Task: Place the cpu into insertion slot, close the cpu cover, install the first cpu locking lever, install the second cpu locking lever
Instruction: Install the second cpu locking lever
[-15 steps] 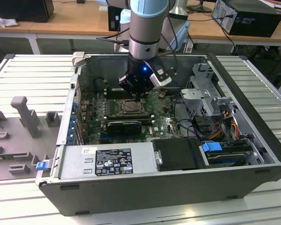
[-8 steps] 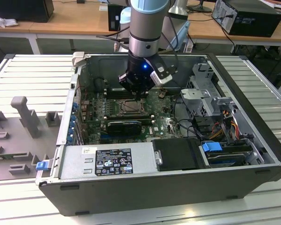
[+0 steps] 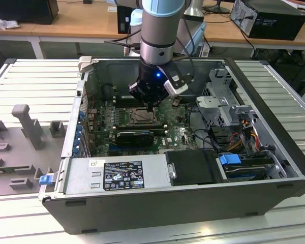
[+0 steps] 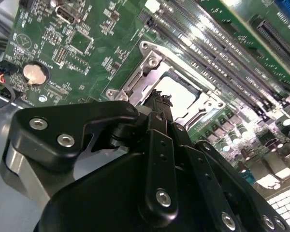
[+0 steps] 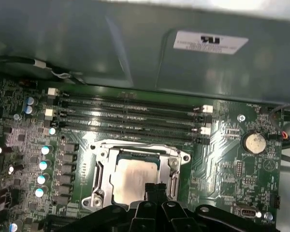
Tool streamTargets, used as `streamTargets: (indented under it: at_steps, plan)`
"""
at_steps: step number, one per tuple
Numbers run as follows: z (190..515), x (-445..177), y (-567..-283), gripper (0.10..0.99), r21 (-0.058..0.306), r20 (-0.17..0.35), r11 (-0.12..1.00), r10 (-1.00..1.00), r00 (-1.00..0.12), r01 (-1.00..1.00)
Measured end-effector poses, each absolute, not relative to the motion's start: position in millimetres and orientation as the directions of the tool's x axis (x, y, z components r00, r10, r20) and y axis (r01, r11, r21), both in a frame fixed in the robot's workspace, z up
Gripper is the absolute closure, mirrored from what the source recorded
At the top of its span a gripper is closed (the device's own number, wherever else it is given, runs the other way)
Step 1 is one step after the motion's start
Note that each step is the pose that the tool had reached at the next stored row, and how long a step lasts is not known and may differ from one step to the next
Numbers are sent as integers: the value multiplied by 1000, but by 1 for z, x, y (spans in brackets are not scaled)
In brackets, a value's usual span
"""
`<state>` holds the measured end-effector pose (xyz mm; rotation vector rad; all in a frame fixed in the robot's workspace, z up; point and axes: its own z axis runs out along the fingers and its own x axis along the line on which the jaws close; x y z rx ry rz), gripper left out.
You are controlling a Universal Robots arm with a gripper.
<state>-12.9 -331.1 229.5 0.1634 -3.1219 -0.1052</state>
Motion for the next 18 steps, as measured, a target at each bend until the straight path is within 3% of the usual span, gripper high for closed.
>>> streamTargets:
  at_steps: [11,18]
  plan:
    - [244,-13,-338,980,67,10,992,-105,-994,-104]
    - [237,-15,-363,980,69,12,992,-105,-994,-104]
